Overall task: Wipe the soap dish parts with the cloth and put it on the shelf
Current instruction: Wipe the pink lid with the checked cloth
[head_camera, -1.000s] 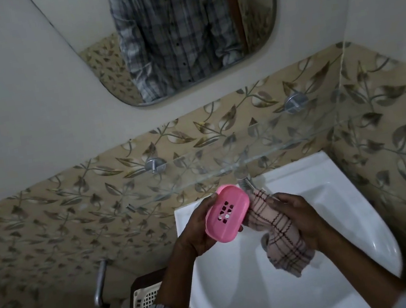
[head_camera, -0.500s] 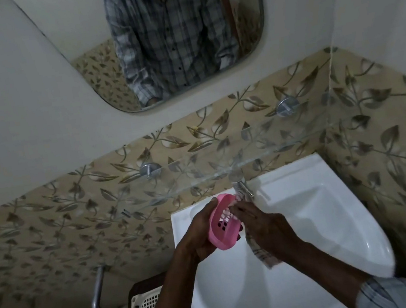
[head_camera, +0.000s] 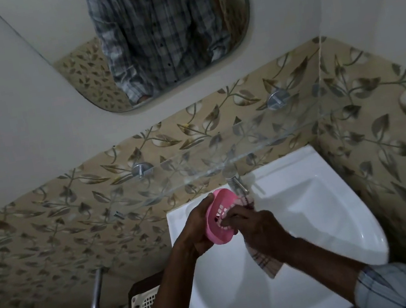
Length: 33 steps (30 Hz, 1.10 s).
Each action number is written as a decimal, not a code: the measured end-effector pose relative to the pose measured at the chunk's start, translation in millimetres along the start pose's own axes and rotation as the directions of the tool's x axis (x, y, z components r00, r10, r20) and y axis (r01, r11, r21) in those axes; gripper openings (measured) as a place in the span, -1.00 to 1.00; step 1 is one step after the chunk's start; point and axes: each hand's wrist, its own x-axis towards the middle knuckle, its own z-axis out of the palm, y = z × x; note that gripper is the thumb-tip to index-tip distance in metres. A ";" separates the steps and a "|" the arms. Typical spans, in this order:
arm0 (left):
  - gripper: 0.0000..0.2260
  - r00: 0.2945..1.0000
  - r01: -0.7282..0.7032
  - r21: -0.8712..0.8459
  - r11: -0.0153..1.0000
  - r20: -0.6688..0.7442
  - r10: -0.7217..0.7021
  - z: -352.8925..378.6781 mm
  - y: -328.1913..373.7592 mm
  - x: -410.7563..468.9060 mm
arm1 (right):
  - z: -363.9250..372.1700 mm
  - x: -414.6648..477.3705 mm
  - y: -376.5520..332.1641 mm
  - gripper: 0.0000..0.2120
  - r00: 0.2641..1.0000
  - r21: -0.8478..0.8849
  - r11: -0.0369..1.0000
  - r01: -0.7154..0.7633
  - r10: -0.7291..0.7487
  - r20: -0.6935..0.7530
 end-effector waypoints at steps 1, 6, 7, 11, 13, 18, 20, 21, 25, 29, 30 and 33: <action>-0.50 1.000 -0.014 0.000 1.000 -0.016 0.014 1.4 0.5 1.4 | 1.8 0.9 -3.1 -0.63 0.999 0.010 0.999 -0.031 0.031 -0.029; -0.51 0.998 -0.054 0.007 0.999 -0.028 0.054 8.6 6.6 5.0 | 18.3 -3.3 -23.0 -0.70 0.980 0.197 0.967 -0.162 0.181 -0.080; -0.52 0.998 -0.048 0.015 0.999 -0.026 0.049 7.8 6.5 4.7 | 14.0 -2.2 -17.8 -0.66 0.988 0.141 0.981 -0.131 0.140 -0.062; -0.55 1.000 -0.017 0.021 1.000 -0.012 0.018 1.9 6.9 5.8 | 1.6 6.0 -1.0 -0.55 0.998 -0.080 0.996 0.029 -0.025 0.050; -0.52 1.000 0.008 0.016 1.000 0.010 -0.009 -0.2 8.3 5.0 | 4.8 5.8 -1.6 -0.56 0.997 -0.131 0.989 0.065 -0.059 0.046; -0.52 1.000 -0.013 0.007 1.000 0.014 0.013 -1.1 4.8 0.3 | -3.2 12.5 6.7 -0.55 0.991 -0.065 0.996 0.059 -0.050 0.121; -0.50 1.000 0.001 -0.010 1.000 0.029 -0.001 -5.1 5.8 0.2 | -3.1 14.0 3.0 -0.55 0.974 -0.073 0.987 0.143 -0.127 0.185; -0.49 0.999 0.009 -0.027 1.000 0.039 -0.008 -6.5 5.0 0.6 | -3.9 15.5 3.8 -0.57 0.968 -0.079 0.984 0.158 -0.139 0.207; -0.42 0.992 0.025 -0.180 0.983 0.126 -0.002 -16.3 -2.4 1.0 | -19.3 34.8 13.0 -0.72 0.978 -0.019 0.978 -0.206 0.206 -0.018; -0.45 0.982 0.028 -0.258 0.966 0.187 0.021 -17.2 -7.8 3.5 | -12.0 44.2 -4.0 -0.70 0.964 -0.241 0.933 -0.266 0.259 -0.061; -0.48 0.984 0.020 -0.259 0.966 0.176 0.026 -15.7 -9.8 4.4 | -7.9 43.7 -6.0 -0.66 0.957 -0.311 0.907 -0.283 0.288 -0.030; -0.53 0.992 0.003 -0.262 0.965 0.124 0.030 -15.1 -12.8 10.1 | 2.5 39.9 -9.5 -0.62 0.937 -0.427 0.850 -0.310 0.349 0.015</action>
